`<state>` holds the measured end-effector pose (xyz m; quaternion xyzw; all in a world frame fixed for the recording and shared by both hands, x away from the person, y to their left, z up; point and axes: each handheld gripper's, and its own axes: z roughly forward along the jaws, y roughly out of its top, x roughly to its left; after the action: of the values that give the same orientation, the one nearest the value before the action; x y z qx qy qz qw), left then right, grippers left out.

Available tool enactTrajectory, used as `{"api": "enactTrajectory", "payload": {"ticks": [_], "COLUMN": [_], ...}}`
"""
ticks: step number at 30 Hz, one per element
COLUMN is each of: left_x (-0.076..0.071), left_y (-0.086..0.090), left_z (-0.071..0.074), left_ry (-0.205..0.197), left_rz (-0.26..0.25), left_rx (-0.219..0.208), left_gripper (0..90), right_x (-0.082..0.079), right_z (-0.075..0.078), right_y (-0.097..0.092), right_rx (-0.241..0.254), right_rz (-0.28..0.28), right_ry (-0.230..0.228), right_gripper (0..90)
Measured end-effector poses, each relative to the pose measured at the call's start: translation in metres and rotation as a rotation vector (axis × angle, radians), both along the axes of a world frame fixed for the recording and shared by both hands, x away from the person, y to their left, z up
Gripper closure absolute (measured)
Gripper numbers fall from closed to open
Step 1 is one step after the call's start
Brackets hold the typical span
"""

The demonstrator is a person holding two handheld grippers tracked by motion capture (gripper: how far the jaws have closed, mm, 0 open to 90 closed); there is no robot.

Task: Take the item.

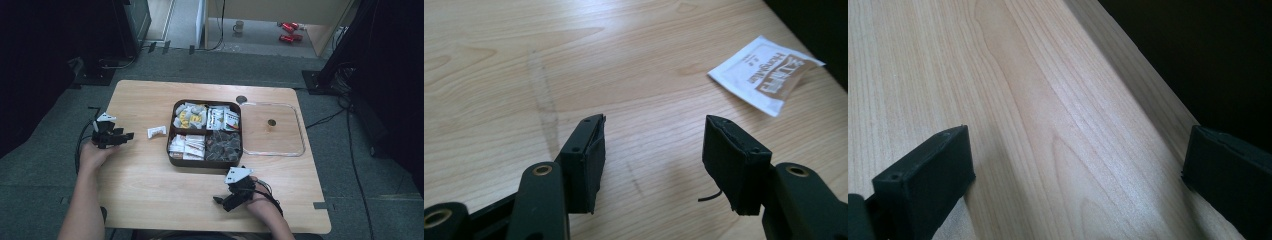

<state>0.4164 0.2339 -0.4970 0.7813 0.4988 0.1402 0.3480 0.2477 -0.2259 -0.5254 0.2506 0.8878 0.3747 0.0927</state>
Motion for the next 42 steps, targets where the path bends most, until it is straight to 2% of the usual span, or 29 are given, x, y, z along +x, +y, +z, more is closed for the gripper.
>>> {"api": "enactTrajectory", "payload": {"ticks": [7, 11, 14, 16, 22, 42], "left_x": [0.001, 0.0, 0.0, -0.003, -0.008, -0.008], "left_y": [0.006, 0.007, 0.007, 0.006, 0.006, 0.002], "left_z": [-0.006, -0.009, -0.01, -0.014, -0.019, -0.019], "left_ry": [-0.005, -0.031, -0.05, -0.093, -0.135, -0.128], "left_rz": [0.015, 0.011, 0.011, -0.007, 0.007, 0.013], "left_rx": [0.027, 0.038, 0.064, 0.094, 0.072, 0.075], "left_gripper": [43.1, 41.6, 39.0, 37.5, 35.6, 28.8], "right_x": [0.0, 0.0, 0.0, 0.0, 0.0, 0.0], "right_z": [0.0, 0.0, 0.0, 0.0, 0.0, 0.0], "right_y": [0.0, 0.0, 0.0, 0.0, 0.0, 0.0], "right_rx": [0.0, 0.0, 0.0, 0.0, 0.0, 0.0], "right_rz": [0.0, 0.0, 0.001, 0.0, 0.001, 0.0], "right_ry": [0.0, 0.0, 0.0, 0.0, 0.0, 0.001], "right_gripper": [0.0, 0.0, 0.0, 0.0, 0.0, 0.0]}}
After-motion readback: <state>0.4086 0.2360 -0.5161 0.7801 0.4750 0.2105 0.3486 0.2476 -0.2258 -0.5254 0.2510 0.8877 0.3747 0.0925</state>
